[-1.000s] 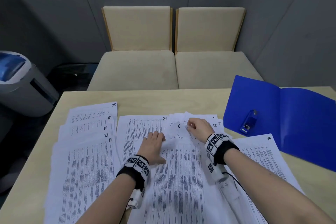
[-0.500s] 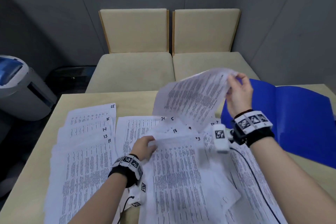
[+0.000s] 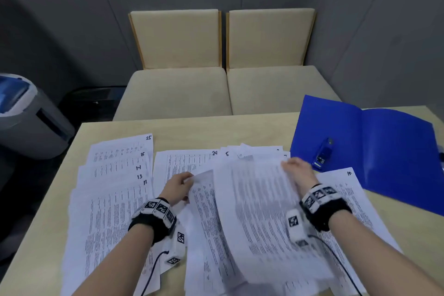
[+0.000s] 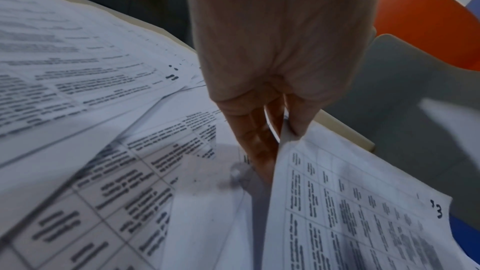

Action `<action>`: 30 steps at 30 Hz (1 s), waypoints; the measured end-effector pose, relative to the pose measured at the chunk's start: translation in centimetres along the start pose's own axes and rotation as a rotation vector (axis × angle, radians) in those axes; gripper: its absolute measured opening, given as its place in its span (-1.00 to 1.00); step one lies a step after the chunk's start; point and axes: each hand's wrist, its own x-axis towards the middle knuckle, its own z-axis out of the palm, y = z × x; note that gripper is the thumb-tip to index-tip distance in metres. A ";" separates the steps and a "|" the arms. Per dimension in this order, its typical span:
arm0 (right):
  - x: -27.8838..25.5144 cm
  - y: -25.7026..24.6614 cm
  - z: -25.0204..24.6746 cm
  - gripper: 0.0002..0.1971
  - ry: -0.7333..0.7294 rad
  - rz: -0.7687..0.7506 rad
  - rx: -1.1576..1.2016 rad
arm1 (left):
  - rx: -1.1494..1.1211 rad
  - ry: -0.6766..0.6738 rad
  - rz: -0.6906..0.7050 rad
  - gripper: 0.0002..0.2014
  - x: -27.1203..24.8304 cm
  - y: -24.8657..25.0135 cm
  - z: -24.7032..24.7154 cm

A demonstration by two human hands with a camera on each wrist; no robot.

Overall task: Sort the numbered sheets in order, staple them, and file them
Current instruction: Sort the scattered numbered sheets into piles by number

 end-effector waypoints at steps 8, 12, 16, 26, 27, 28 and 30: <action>-1.4 3.5 4.2 -0.91 -0.089 0.126 -0.133 | -0.086 -0.080 -0.044 -0.84 -0.2 1.6 0.9; -0.9 3.1 4.7 -0.84 -0.076 0.141 -0.088 | -0.046 -0.125 -0.032 -0.76 -0.4 1.6 1.2; -1.5 1.9 4.2 -0.62 -0.153 0.090 -0.101 | 0.026 -0.136 -0.009 -0.73 -0.3 1.4 1.4; 0.4 2.9 3.8 -0.62 -0.209 0.047 -0.292 | -0.008 -0.145 0.064 -0.77 -0.2 1.2 1.1; 0.5 3.0 3.8 -0.73 -0.223 0.038 -0.316 | -0.024 -0.154 0.060 -0.78 -0.3 1.4 1.1; 0.6 3.1 3.6 -0.81 -0.234 0.025 -0.334 | -0.042 -0.161 0.050 -0.79 -0.3 1.4 1.1; 0.5 3.0 3.4 -0.89 -0.250 0.012 -0.359 | -0.065 -0.171 0.024 -0.80 -0.2 1.6 1.2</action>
